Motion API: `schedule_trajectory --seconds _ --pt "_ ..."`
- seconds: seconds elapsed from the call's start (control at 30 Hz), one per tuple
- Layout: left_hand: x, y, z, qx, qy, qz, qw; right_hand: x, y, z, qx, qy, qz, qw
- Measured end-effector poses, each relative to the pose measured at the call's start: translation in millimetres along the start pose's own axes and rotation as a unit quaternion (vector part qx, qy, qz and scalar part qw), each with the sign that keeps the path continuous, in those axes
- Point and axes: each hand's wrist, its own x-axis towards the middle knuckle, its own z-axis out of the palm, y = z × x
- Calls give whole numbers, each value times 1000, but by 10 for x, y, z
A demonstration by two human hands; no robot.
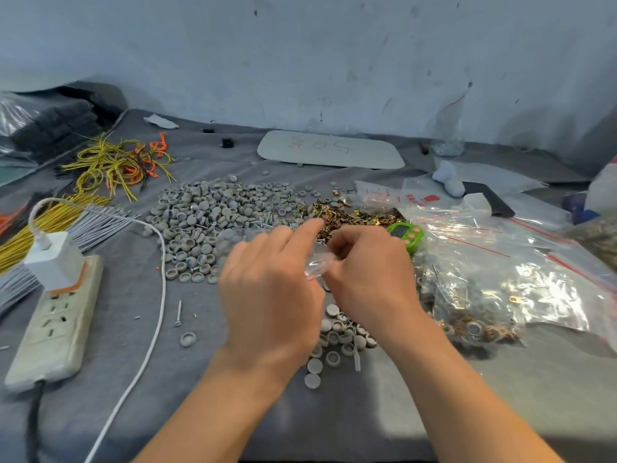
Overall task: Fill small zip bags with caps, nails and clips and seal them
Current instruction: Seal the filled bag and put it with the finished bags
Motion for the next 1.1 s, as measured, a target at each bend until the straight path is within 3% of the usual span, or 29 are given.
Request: schedule_trajectory --seconds 0.1,0.27,0.37,0.5,0.6,0.67,0.77,0.83,0.93,1.0,1.1 --pt "-2 -7 36 43 -47 -50 997 -35 68 -45 16 14 7 1000" --pt "18 -2 99 58 -129 -109 984 -116 -4 45 81 -89 -54 991" --pt "5 -36 101 64 -112 -130 983 -94 -8 42 210 -103 14 972" --pt "-7 -48 103 0 -89 -121 989 -51 -9 -12 359 -155 108 914" --pt "-27 -53 119 -51 -98 -97 989 -102 -26 14 304 -215 95 923" --pt "-29 -90 111 -63 -63 -104 991 -111 -13 15 255 -231 50 938" --pt "-13 -146 104 -76 -44 -124 988 -82 50 -4 13 -168 -48 985" --pt "-28 -166 125 -44 -69 -113 990 -122 22 9 -143 -135 -72 978" --pt "-42 -175 176 12 -80 -109 991 -178 -68 99 -214 -147 -83 962" --pt "-32 -200 193 3 -65 -111 992 -153 -96 143 -181 -182 -99 961" --pt "-16 -239 170 -74 -53 -124 988 -96 -86 204 86 -210 -3 974"
